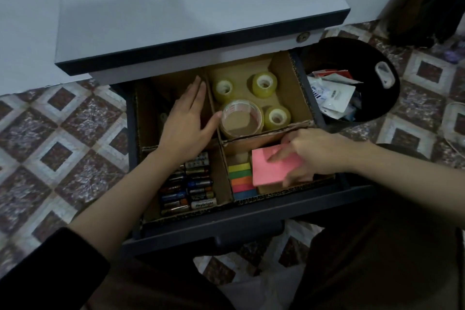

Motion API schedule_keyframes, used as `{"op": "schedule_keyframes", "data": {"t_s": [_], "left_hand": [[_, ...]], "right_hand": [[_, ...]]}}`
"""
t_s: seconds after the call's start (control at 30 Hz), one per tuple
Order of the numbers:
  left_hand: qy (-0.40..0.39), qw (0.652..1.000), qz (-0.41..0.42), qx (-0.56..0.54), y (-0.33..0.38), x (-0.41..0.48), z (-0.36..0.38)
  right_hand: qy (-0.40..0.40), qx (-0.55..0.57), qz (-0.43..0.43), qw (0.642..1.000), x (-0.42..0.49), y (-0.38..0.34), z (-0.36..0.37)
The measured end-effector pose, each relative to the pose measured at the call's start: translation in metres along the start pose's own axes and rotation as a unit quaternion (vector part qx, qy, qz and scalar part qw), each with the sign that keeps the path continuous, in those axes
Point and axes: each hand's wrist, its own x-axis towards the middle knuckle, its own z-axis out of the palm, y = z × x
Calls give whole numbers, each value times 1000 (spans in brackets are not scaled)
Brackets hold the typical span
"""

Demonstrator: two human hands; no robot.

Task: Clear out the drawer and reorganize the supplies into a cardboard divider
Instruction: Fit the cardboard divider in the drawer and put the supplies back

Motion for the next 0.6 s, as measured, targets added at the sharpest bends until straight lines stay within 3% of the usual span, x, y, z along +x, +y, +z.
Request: {"op": "schedule_keyframes", "data": {"t_s": [0.07,0.33,0.6], "left_hand": [[-14,1000,-10,7,2,3,1],[-14,1000,-1,10,7,5,7],[-23,1000,-7,19,13,3,9]], "right_hand": [[-19,-42,-2,999,0,1,1],[21,-73,-21,997,13,-15,10],[51,-189,-66,978,31,-29,7]]}}
